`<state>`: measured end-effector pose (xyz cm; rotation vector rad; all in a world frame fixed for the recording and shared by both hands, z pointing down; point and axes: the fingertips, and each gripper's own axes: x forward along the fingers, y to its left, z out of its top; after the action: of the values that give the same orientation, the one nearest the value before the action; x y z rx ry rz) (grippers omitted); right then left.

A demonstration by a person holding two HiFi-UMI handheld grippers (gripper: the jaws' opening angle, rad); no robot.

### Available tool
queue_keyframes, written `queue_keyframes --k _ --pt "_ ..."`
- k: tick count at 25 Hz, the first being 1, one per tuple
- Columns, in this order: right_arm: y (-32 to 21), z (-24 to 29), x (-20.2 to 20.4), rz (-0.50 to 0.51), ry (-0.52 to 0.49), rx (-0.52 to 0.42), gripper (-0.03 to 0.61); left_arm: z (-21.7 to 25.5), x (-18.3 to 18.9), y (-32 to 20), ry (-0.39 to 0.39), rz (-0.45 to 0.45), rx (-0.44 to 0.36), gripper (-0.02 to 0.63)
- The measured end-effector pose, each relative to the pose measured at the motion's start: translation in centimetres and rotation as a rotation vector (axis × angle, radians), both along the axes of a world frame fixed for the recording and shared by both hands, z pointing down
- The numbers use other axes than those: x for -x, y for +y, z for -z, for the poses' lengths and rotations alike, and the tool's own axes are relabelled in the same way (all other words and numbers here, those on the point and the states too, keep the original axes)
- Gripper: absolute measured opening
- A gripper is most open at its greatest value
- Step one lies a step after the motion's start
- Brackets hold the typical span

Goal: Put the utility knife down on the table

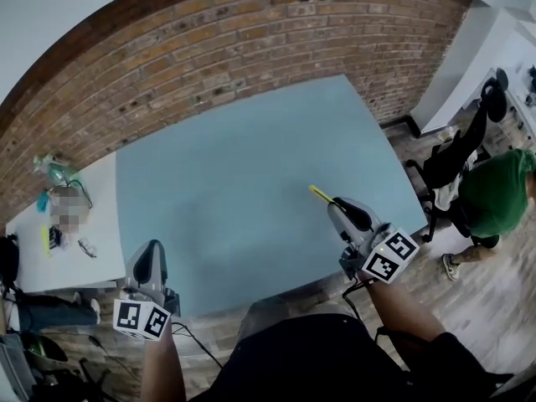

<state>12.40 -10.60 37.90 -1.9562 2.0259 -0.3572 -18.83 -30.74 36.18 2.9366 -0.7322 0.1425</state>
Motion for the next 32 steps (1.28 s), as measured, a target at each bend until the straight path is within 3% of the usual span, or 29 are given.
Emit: queue_keyframes --k 8,14,22,32 --pt "-3.6 1.0 1.0 -0.118 0.009 -0.002 0.052 -1.5 -1.7 -4.8 -0.001 -0.131 0.026 -0.009" --pt "-4.7 1.9 0.7 -0.144 0.028 0.005 0.052 -2.1 -3.9 -6.4 0.019 -0.160 0.042 -0.009" --pt "-6.0 1.4 -1.0 -0.112 0.013 -0.009 0.052 -1.3 -5.5 -7.0 0.037 -0.120 0.040 -0.009" --pt "-7.9 -0.3 -3.4 -0.086 -0.006 -0.001 0.052 -2.7 -7.5 -7.7 -0.003 -0.100 0.052 -0.011"
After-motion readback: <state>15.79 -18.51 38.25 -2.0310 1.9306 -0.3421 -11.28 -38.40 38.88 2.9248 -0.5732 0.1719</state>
